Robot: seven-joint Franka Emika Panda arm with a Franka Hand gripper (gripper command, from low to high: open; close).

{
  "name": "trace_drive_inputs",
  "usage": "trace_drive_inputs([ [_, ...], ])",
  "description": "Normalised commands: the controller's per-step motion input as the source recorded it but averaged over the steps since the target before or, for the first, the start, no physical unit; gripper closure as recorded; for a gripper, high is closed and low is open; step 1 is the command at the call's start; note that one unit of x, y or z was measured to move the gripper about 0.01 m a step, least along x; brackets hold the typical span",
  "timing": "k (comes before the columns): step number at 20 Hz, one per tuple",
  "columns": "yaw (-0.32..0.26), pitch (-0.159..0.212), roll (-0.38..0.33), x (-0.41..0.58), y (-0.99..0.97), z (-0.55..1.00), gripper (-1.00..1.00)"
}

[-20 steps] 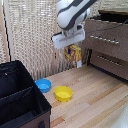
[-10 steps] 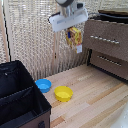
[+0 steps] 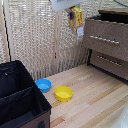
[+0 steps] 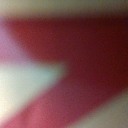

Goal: Locate and clasp the grip of the topmost drawer. Steadily and circumspectly yank the drawer open. Discover and seize the nutrition bar using your clamp. Deposit the nutrition bar in the accessible drawer. Unclench the nutrition bar.

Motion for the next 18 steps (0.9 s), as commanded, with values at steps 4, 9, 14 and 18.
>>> trace_drive_inputs([
  [4, 0.067, 0.0, 0.043, 0.113, -0.61, 0.88, 1.0],
  [9, 0.095, 0.004, 0.058, 0.0, -0.72, 0.77, 1.0],
  [14, 0.103, 0.059, 0.041, -0.008, -0.72, 0.66, 1.0],
  [18, 0.109, 0.08, 0.04, -0.005, -0.71, 0.62, 1.0],
])
